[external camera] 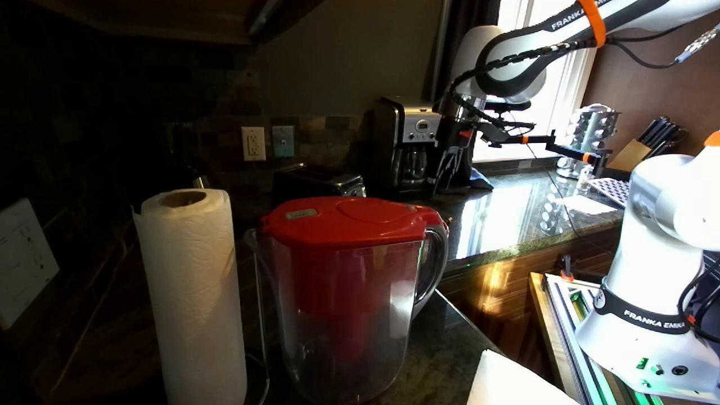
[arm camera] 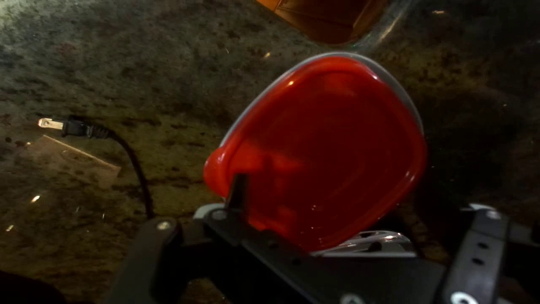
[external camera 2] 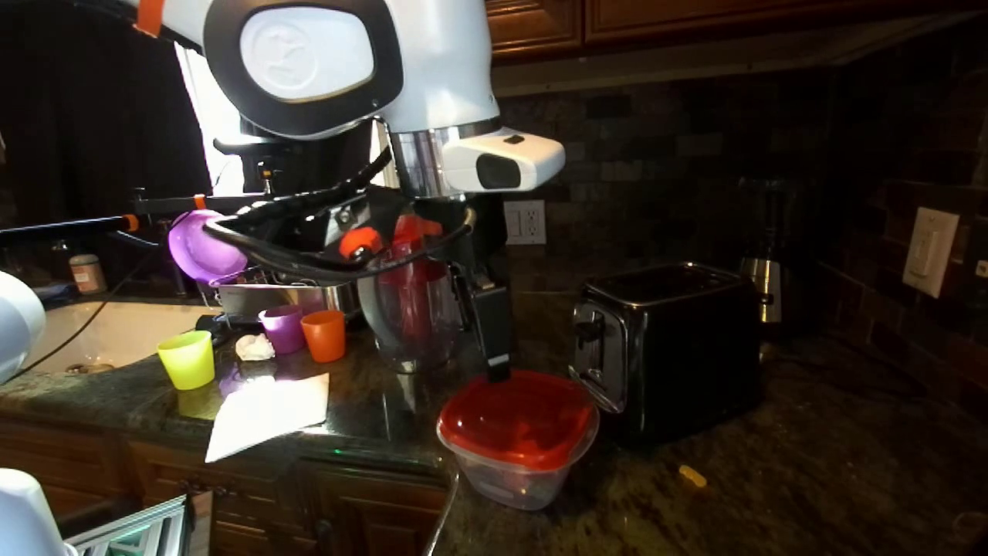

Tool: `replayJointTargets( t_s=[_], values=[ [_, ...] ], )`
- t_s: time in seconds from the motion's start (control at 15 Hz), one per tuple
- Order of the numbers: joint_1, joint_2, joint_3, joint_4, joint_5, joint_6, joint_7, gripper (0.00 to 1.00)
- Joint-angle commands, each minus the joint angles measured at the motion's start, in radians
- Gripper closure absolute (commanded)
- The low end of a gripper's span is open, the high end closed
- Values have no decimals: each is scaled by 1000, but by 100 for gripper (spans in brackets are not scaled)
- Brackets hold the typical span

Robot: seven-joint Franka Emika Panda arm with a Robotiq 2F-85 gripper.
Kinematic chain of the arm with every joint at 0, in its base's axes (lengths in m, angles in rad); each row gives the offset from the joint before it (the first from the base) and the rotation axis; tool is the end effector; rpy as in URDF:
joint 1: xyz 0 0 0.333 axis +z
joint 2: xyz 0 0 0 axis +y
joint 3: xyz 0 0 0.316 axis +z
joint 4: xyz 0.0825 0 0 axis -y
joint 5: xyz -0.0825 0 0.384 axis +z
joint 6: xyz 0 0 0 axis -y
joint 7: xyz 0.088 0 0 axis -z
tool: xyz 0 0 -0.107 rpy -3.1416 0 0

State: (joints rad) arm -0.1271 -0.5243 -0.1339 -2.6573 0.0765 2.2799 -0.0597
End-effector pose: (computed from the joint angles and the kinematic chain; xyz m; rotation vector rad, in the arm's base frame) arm 0.3729 -0.0965 0.4185 -3.0059 0.3533 -0.2415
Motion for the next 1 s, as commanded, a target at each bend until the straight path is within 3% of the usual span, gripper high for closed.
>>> replayJointTargets(
  t_s=[0.0, 0.47, 0.93],
  values=[
    [2, 22, -77, -48, 6, 52, -132, 0],
    [-1, 123, -161, -44, 35, 139, -243, 0],
    [18, 242, -173, -11, 104, 219, -258, 0]
  ],
)
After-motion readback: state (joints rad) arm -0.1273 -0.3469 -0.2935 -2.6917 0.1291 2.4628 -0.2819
